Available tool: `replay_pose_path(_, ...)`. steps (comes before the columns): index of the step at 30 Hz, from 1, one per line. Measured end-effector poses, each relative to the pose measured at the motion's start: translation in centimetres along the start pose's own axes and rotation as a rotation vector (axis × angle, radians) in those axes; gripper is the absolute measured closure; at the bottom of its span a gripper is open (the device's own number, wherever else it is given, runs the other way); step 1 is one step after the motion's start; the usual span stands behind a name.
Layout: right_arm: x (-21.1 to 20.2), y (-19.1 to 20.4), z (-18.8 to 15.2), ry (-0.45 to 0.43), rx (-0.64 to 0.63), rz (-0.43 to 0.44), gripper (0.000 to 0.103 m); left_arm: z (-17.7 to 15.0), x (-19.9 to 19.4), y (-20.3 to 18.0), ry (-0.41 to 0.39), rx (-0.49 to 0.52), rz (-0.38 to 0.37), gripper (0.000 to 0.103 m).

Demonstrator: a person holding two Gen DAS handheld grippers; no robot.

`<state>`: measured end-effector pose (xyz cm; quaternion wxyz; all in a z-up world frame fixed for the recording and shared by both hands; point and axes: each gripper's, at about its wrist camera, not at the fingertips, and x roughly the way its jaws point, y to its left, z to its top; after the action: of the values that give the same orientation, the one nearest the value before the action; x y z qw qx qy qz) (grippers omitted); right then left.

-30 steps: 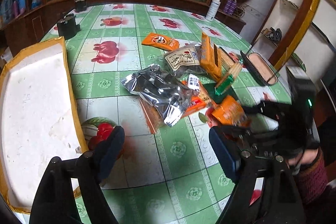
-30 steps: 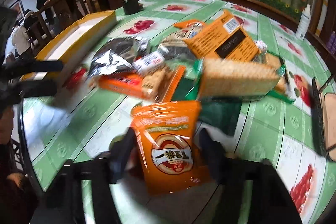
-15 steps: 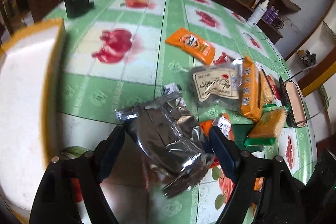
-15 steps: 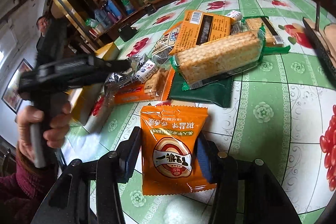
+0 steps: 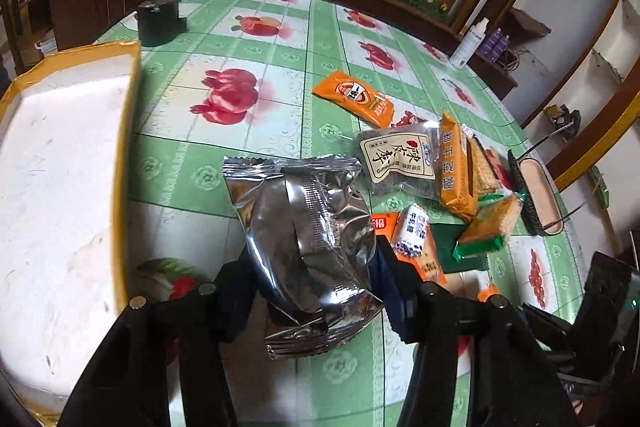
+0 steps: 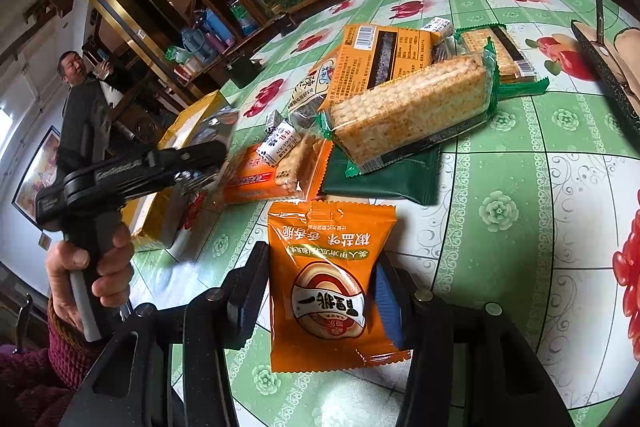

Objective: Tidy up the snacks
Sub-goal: 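Carry both held packets over the yellow-rimmed tray and lower them inside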

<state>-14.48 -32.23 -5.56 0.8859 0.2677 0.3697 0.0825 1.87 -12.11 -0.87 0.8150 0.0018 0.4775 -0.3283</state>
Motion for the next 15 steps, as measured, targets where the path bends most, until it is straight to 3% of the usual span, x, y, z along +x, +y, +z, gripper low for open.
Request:
replay_pose_path(7, -0.5, 0.8, 0.2, -0.06, -0.005, -0.026, 0.05, -0.4, -3.4, 2.5, -0.059, -0.034, -0.026, 0.05)
replay_pose_path(11, 0.4, 2.6, 1.0, -0.065, 0.027, 0.062, 0.049, -0.6, -5.4, 4.3, -0.096, -0.054, -0.013, 0.05)
replay_pose_path(15, 1.4, 5.7, 1.9, -0.054, -0.027, 0.088, 0.049, -0.7, -7.1, 6.9, -0.135, -0.097, 0.015, 0.05)
